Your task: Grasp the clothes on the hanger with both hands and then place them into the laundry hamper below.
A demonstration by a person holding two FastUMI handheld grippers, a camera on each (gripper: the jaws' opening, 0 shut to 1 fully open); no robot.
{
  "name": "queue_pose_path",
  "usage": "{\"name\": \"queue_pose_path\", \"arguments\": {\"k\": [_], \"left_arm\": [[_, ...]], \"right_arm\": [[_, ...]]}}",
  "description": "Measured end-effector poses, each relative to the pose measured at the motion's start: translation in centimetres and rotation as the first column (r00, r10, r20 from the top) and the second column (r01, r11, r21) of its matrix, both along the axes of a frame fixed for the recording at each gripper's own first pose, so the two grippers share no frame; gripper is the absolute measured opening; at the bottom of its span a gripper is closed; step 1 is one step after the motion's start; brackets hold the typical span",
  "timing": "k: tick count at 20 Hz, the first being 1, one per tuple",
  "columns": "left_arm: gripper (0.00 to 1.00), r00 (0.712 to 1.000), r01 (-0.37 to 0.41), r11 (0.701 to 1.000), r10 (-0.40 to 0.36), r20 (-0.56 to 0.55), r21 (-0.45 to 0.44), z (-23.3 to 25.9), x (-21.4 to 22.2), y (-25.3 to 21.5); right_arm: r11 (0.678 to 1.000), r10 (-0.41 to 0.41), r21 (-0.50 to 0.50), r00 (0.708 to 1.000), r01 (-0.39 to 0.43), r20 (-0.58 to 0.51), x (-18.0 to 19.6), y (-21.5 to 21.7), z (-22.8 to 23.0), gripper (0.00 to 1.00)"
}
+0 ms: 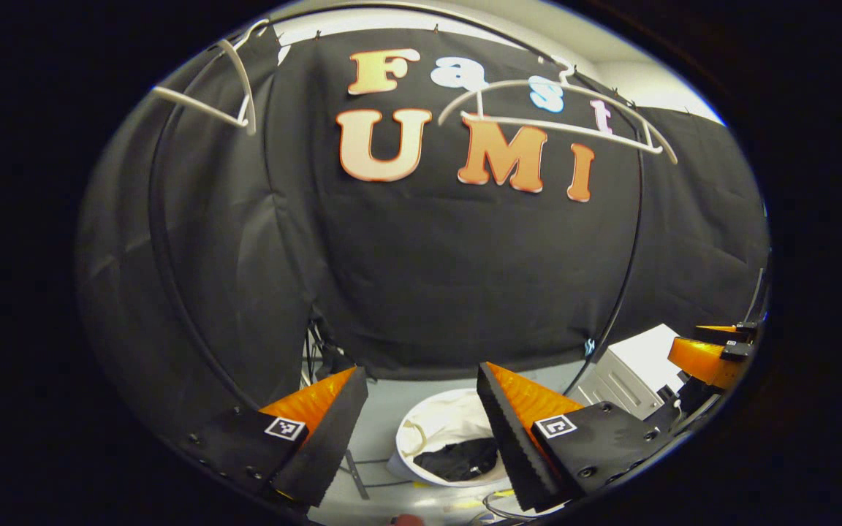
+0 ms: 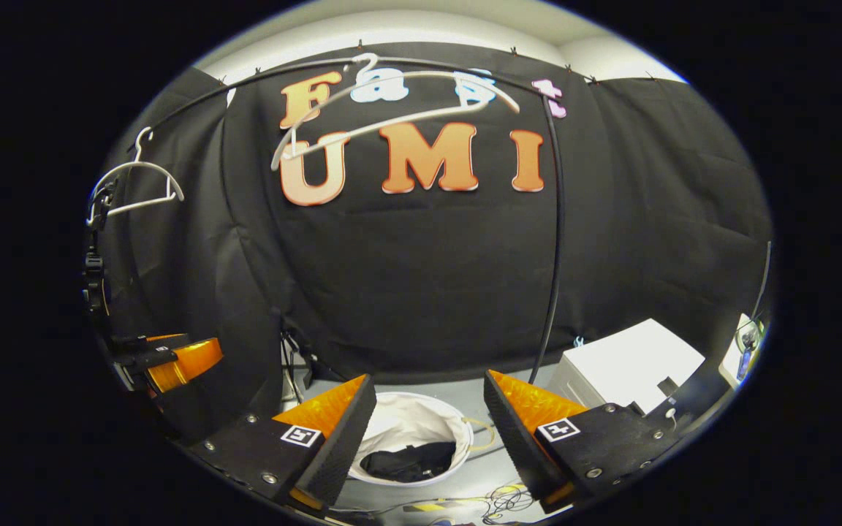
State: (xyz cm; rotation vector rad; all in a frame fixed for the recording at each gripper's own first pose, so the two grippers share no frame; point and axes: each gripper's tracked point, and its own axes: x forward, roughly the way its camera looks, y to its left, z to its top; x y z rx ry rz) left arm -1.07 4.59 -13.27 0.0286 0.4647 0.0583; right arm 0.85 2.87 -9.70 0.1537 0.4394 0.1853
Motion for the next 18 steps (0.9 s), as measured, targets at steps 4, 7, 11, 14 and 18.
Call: {"name": "queue_pose_path", "arguments": {"k": [4, 7, 11, 14, 18], "left_arm": [[0.99, 0.994, -0.002, 1.0, 0.001, 0.106, 0.009, 5.8, 0.4, 0.1], [0.98, 0.986, 0.002, 1.0, -0.001, 0.168, -0.006, 8.9, 0.7, -0.7], [0.96, 0.966, 0.011, 1.0, -0.011, 0.258, 0.002, 12.7, 1.2, -1.1], [0.96, 0.952, 0.02, 1.0, -0.018, 0.305, -0.003, 13.8, 0.7, -1.8], [0.97, 0.941, 0.033, 0.999, -0.021, 0.339, -0.031, 15.1, 0.5, -2.5]], "right_arm": [[0.999, -0.034, 0.03, 0.993, 0.031, 0.11, 0.6, -1.3, 6.4, 0.92], [0.998, -0.066, 0.034, 0.977, 0.06, 0.201, 0.5, -2.7, 9.0, 0.92], [0.994, -0.104, 0.058, 0.953, 0.091, 0.284, 0.3, -4.3, 12.8, 0.92], [0.991, -0.129, 0.077, 0.938, 0.11, 0.321, -0.3, -5.9, 14.7, 0.87], [0.988, -0.15, 0.072, 0.921, 0.133, 0.36, -1.0, -7.5, 16.2, 0.92]]}}
